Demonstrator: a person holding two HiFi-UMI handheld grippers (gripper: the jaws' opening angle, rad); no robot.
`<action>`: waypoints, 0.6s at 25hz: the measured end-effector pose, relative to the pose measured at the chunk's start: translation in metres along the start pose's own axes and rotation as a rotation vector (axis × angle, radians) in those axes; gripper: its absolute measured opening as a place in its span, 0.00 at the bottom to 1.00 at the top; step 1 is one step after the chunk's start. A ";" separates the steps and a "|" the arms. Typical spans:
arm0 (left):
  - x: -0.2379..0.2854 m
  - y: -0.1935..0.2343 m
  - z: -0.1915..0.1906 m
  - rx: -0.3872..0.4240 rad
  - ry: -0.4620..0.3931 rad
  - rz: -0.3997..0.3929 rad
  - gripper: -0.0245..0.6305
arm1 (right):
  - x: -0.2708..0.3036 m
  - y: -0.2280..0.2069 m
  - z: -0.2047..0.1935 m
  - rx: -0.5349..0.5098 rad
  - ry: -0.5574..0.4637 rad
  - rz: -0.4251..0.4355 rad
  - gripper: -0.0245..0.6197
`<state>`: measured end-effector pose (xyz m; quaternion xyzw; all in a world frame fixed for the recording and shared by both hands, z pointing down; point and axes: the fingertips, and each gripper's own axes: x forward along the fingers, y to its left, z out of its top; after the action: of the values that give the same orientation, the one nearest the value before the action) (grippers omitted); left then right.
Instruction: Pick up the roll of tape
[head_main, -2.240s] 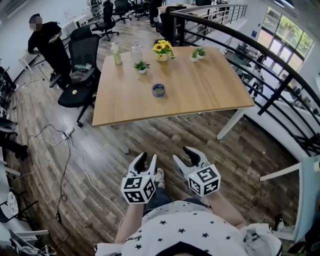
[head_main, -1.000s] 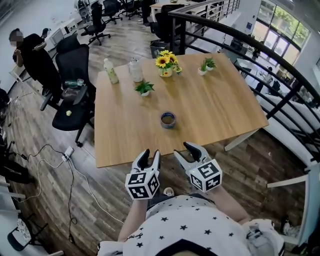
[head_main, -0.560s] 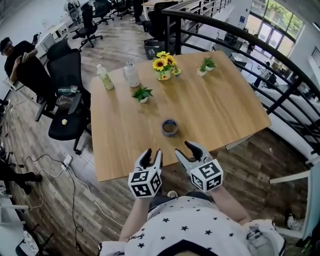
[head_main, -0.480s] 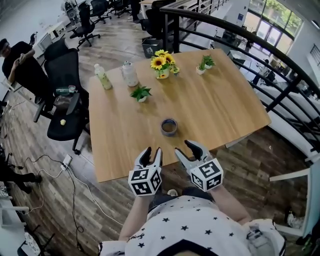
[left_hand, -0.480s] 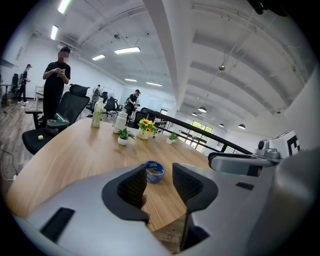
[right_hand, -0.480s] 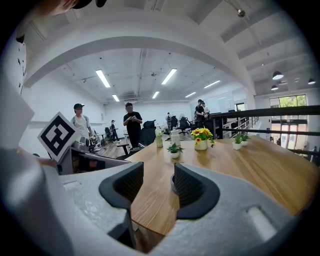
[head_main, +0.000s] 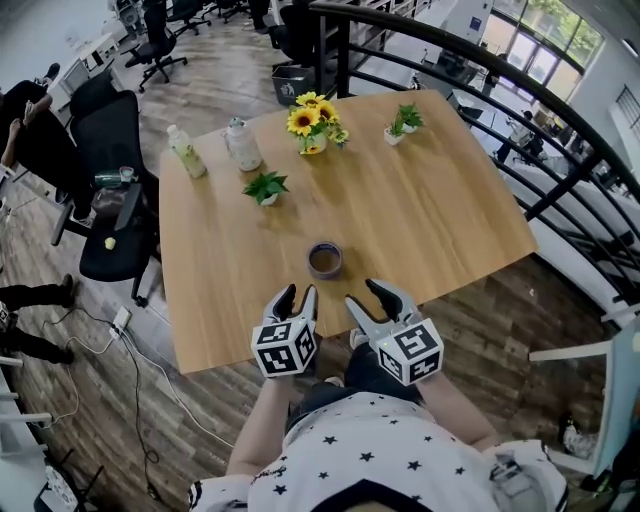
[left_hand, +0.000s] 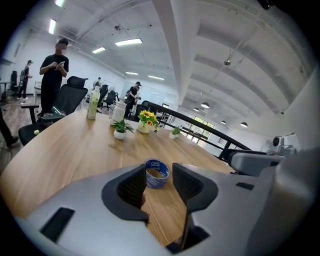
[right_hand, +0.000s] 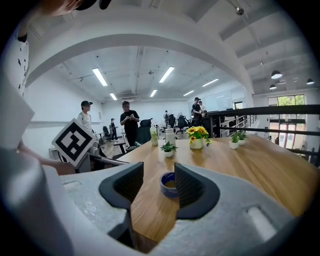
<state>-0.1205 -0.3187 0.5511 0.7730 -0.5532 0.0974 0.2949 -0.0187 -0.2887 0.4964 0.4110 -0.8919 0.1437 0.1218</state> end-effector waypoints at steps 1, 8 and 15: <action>0.007 0.001 0.001 -0.002 0.003 0.007 0.26 | 0.003 -0.005 0.001 -0.004 0.003 0.006 0.31; 0.048 0.008 0.001 -0.035 0.041 0.046 0.26 | 0.023 -0.039 0.017 -0.015 -0.001 0.029 0.31; 0.088 0.020 -0.001 -0.031 0.089 0.088 0.26 | 0.045 -0.058 0.015 -0.015 0.021 0.070 0.31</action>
<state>-0.1059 -0.3927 0.6009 0.7381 -0.5747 0.1359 0.3264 -0.0045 -0.3617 0.5064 0.3771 -0.9056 0.1454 0.1291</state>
